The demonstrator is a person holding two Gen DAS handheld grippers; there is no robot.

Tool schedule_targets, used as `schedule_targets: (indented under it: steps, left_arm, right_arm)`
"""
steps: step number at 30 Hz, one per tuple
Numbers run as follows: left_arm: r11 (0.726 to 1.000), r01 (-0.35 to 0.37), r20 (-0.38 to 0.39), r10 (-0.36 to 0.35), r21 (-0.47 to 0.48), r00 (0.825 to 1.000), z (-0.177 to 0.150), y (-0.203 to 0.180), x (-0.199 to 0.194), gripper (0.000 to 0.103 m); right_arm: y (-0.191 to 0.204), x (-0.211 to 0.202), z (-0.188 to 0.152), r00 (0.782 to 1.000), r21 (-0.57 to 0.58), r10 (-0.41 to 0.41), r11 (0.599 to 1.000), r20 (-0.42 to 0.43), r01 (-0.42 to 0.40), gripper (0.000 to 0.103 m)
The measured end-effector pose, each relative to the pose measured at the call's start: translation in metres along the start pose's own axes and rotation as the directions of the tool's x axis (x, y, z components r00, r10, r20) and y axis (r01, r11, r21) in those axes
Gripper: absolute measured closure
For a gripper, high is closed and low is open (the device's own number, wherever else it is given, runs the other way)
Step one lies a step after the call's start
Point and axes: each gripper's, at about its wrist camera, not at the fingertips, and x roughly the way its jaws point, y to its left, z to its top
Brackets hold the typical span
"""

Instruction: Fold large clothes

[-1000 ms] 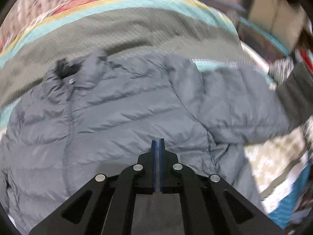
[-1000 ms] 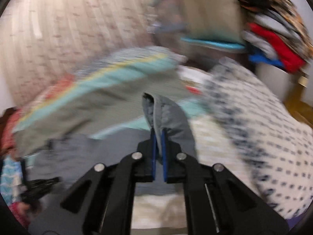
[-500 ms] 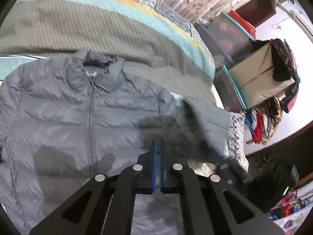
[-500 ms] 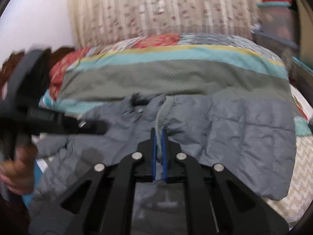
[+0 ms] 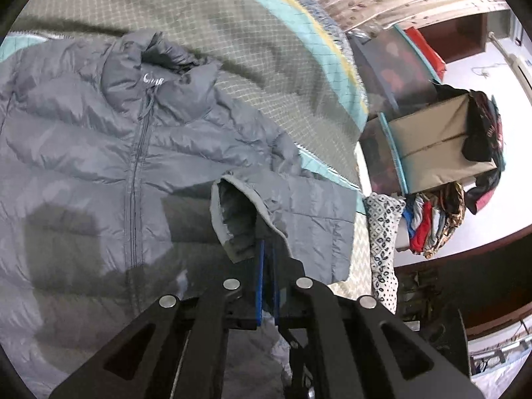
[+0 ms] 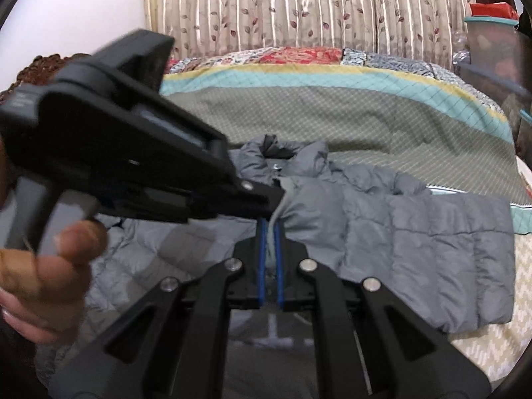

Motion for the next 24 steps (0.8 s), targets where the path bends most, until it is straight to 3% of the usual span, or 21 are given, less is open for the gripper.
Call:
schedule_targets:
  steps: [7,18,21,24]
  left_arm:
    - [0.998,0.059,0.021,-0.058,-0.035,0.998,0.006,0.009,-0.009,0.002]
    - [0.999,-0.016,-0.061,0.013,-0.050,0.998,0.009,0.030,0.028,0.004]
    - [0.998,0.027,-0.025,-0.029,-0.065,0.999,0.009,0.037,0.028,0.004]
    - [1.000,0.015,0.032,-0.015,0.003,0.999,0.010,0.034,0.029,-0.002]
  right_arm:
    - [-0.003,0.025,-0.012,0.996,0.007,-0.011,1.000,-0.085,0.012,0.099]
    - [0.014,0.034,-0.018,0.996,-0.011,0.051,0.999,-0.069,-0.052,0.099]
    - [0.016,0.032,-0.020,0.997,-0.018,0.061,0.998,-0.057,-0.062,0.099]
    - [0.016,0.034,-0.020,0.996,-0.017,0.067,0.998,-0.057,-0.068,0.098]
